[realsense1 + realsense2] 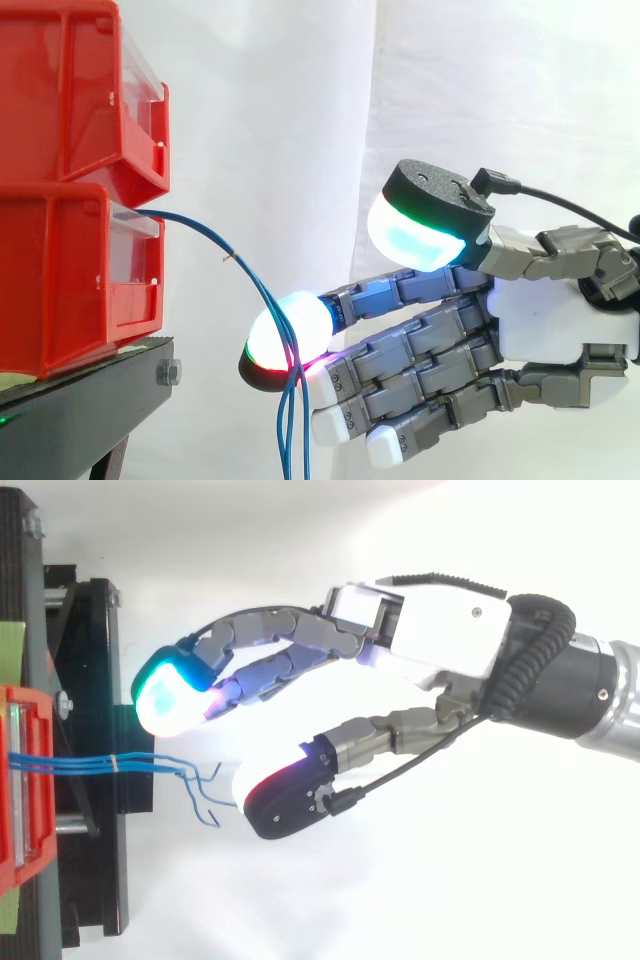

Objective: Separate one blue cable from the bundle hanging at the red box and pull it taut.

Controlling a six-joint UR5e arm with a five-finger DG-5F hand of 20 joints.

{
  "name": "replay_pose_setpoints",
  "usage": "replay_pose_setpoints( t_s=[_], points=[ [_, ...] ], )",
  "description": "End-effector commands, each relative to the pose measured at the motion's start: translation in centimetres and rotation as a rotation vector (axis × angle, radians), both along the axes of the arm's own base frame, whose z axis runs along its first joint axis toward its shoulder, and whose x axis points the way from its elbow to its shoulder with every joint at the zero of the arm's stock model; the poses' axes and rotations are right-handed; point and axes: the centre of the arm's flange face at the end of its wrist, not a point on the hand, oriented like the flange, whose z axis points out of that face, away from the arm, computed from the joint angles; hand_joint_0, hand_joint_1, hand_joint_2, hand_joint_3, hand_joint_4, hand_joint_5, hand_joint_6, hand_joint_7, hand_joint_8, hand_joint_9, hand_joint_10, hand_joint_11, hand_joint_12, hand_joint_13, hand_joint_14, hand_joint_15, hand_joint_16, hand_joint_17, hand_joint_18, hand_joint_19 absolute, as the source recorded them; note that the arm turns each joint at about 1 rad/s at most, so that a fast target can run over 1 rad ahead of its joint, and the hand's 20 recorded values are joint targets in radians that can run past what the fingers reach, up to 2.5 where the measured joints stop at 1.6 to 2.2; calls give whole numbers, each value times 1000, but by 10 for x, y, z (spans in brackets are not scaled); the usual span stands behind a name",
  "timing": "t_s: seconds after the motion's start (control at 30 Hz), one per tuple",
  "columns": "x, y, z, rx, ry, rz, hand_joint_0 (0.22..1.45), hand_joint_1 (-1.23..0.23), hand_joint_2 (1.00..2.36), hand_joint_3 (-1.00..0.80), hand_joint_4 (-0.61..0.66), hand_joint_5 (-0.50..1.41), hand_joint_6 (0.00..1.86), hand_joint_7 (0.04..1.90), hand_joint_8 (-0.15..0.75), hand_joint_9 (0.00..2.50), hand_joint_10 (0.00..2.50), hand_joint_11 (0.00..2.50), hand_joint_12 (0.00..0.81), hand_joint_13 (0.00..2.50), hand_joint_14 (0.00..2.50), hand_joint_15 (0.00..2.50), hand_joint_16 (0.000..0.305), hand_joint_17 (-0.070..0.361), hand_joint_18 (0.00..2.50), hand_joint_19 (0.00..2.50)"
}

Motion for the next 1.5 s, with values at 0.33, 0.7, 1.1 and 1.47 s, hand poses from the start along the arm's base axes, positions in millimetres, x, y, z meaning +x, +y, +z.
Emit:
replay_pose_setpoints(
  t_s=[0.33, 0.7, 1.1, 1.47],
  points=[
    [19, -3, -26, 32, -52, -4, 563, -663, 1001, -478, 259, -170, 502, 772, 293, 722, 5, 181, 239, 633, 8, 216, 22, 49, 658, 224],
    [22, 3, -24, 51, -65, 34, 571, -656, 1001, -478, 278, -161, 502, 787, 295, 776, 7, 215, 239, 684, 8, 224, 23, 52, 655, 219],
    [24, 12, -22, 172, -98, 71, 580, -654, 1002, -471, 288, -154, 503, 801, 303, 807, 7, 227, 253, 738, 9, 255, 24, 53, 654, 243],
    [34, 11, -40, 210, -99, 69, 581, -651, 1003, -468, 289, -150, 503, 806, 305, 827, 7, 250, 268, 770, 10, 277, 24, 54, 658, 262]
  ],
)
